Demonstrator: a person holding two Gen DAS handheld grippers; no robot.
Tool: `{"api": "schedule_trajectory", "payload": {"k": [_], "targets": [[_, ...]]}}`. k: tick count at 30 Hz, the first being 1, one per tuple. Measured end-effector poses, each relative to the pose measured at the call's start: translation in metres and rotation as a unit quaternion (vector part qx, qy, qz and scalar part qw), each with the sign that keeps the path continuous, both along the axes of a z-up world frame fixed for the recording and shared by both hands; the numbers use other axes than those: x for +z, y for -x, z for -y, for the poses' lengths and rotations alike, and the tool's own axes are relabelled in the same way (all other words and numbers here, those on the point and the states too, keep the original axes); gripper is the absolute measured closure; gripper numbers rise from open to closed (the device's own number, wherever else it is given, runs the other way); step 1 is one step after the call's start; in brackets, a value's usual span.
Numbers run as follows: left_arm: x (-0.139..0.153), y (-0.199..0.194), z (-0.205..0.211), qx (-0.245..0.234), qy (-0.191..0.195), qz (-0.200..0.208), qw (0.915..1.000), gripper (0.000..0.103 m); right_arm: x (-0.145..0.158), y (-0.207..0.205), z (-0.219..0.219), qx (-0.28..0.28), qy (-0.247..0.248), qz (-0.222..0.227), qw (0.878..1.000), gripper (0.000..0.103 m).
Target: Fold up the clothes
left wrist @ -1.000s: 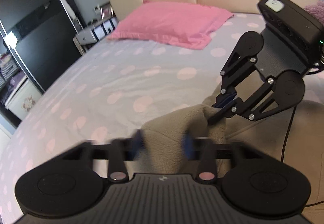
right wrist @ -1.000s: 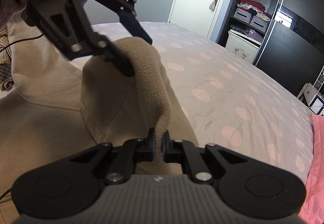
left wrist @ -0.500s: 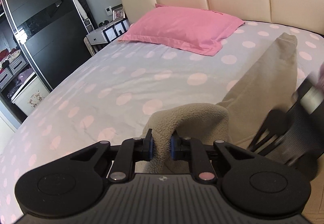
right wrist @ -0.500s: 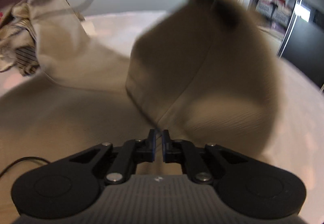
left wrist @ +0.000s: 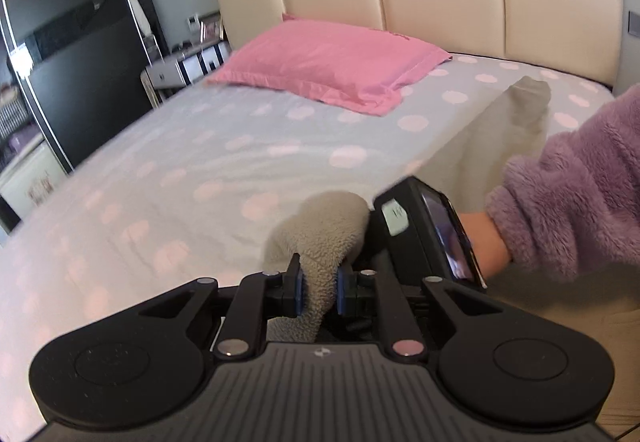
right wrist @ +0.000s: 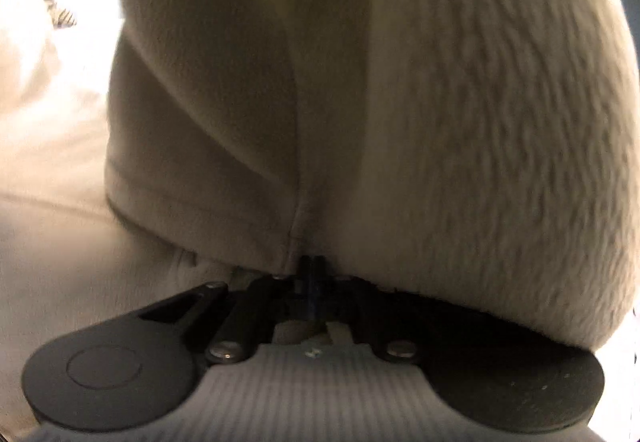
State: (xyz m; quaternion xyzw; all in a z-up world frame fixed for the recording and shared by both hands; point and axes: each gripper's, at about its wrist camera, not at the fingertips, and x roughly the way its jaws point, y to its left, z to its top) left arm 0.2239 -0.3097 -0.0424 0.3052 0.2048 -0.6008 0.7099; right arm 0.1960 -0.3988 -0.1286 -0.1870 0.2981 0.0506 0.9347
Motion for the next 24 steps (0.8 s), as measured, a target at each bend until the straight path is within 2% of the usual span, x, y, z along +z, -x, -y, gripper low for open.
{"api": "schedule_trajectory", "payload": {"k": [2,5,7,9,10,11,13,17,22,24], "targets": [[-0.009,0.005,-0.008,0.011,0.008,0.001,0.9999,0.086,-0.002,0.012,0.0,0.003,0.001,-0.003,1.0,0.103],[-0.008,0.011,-0.023,0.034,0.032,0.009,0.9989,0.072,0.002,0.033,0.002,0.006,0.001,-0.01,1.0,0.1],[-0.003,0.016,-0.036,0.048,0.053,0.014,0.9974,0.046,0.009,0.047,0.004,0.012,0.003,-0.012,1.0,0.099],[0.002,0.02,-0.049,0.062,0.074,0.019,0.9952,0.043,0.016,0.061,0.006,0.015,0.006,-0.015,1.0,0.099],[0.005,0.022,-0.055,0.069,0.084,0.021,0.9938,0.043,0.019,0.066,0.007,0.015,0.008,-0.016,1.0,0.099],[0.005,0.023,-0.062,0.07,0.086,0.006,0.9938,0.046,0.021,0.069,0.009,0.01,0.007,-0.019,1.0,0.099],[-0.004,0.024,-0.072,0.052,0.062,-0.046,0.9957,0.083,0.024,0.074,0.014,0.0,0.005,-0.024,1.0,0.099],[-0.047,0.02,-0.072,0.09,0.001,-0.07,0.9935,0.085,0.022,0.081,0.02,0.002,-0.003,-0.038,0.999,0.099],[-0.092,-0.022,-0.062,0.165,-0.005,-0.099,0.9813,0.085,0.015,0.063,0.033,-0.011,-0.015,-0.048,0.999,0.099],[-0.103,-0.037,-0.057,0.191,-0.008,-0.094,0.977,0.087,0.011,0.06,0.035,-0.016,-0.013,-0.059,0.998,0.099]]}}
